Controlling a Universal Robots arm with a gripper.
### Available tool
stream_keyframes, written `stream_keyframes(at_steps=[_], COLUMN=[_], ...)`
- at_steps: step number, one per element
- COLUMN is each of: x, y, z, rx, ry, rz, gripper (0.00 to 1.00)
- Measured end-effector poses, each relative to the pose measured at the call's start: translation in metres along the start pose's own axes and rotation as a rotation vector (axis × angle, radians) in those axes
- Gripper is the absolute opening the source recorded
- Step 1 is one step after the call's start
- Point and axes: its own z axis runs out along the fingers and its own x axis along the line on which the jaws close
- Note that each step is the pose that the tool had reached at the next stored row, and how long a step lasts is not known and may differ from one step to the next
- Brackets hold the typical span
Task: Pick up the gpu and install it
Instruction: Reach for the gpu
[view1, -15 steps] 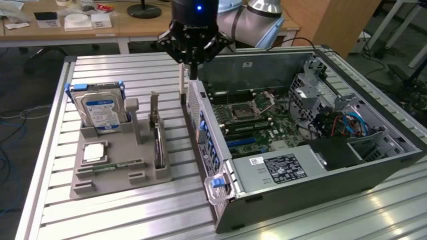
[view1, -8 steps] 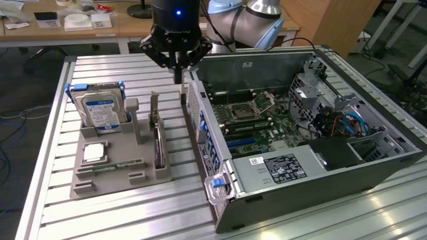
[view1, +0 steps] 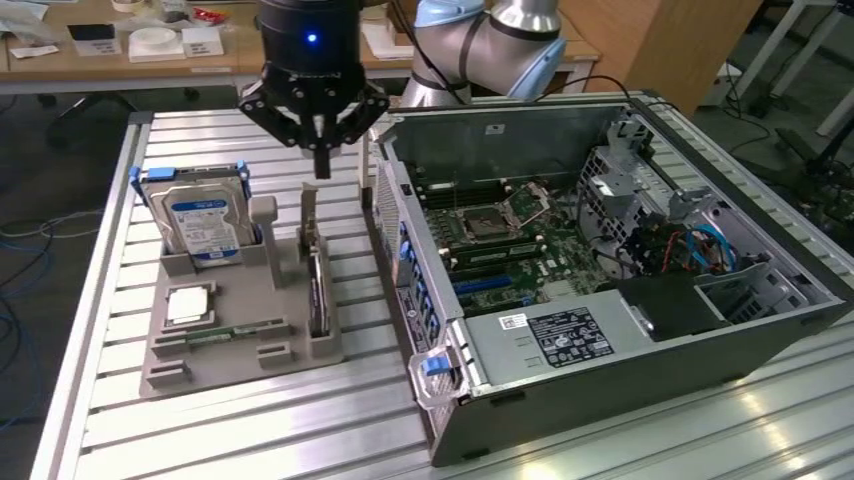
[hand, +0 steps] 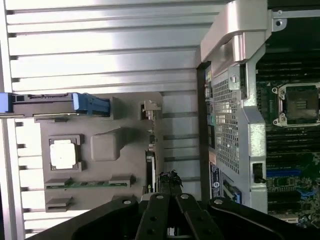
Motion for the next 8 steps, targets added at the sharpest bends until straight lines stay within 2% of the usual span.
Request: stream_keyframes(at_steps=[6,8], x=[0.024,0.030], y=[-0.0041,-0.0050], z=[0.0054,0.0061], rx=[0.0005,0.0004], ry=[0.0062,0.0066], rz=[0.000,0.000], gripper=[0.11,0.11])
